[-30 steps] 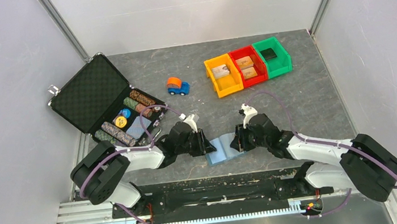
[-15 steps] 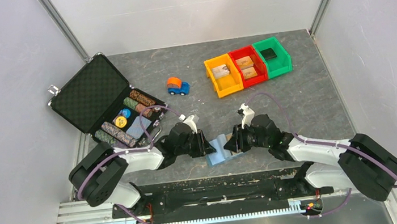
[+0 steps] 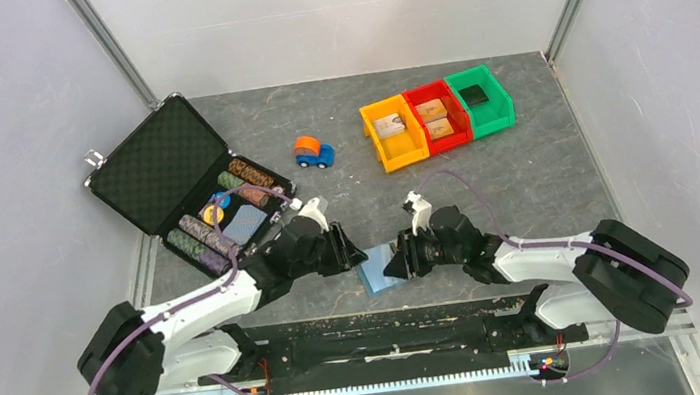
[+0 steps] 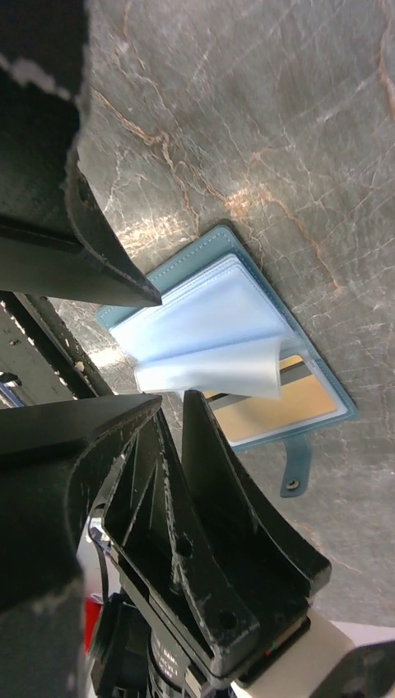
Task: Take the credit cards out of the card holder
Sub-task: Remove the credit card from the card holder.
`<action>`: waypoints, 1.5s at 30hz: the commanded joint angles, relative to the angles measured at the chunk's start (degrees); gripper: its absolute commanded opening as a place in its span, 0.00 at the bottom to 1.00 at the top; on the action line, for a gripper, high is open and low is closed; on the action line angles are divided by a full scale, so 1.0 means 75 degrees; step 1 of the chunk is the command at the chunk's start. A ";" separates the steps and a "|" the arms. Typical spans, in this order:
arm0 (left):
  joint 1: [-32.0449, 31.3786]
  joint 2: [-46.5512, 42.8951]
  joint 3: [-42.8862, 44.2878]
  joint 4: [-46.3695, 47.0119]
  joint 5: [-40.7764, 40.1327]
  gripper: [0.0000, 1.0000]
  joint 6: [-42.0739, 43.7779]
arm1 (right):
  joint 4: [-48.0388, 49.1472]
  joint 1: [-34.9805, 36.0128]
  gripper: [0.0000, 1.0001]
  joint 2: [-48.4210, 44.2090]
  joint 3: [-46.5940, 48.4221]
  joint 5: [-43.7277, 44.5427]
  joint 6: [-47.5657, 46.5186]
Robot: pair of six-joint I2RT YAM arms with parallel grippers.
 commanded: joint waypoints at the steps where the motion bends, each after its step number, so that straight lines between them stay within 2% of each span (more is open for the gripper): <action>1: -0.0032 -0.0565 0.0229 -0.0540 -0.0488 0.51 -0.0240 | 0.0172 0.0188 0.39 0.0177 0.0652 -0.0140 -0.0182; 9: -0.0032 -0.0647 0.0417 -0.0477 -0.0279 0.50 -0.0169 | 0.0349 0.0203 0.45 0.0295 0.0895 -0.0687 -0.0208; 19: -0.0054 -0.0007 0.0777 -0.0022 0.0588 0.47 0.0013 | -0.1333 -0.0321 0.40 -0.0821 0.0841 0.0786 -0.1384; 29: -0.0241 0.1485 0.0825 0.1397 0.0546 0.45 -0.0255 | -0.2053 -0.0778 0.38 -0.0781 0.0804 0.1449 -0.1917; 45: -0.0431 0.3145 0.0781 0.2831 0.0542 0.45 -0.0309 | -0.1419 -0.1136 0.35 -0.0026 0.0288 0.0945 -0.1770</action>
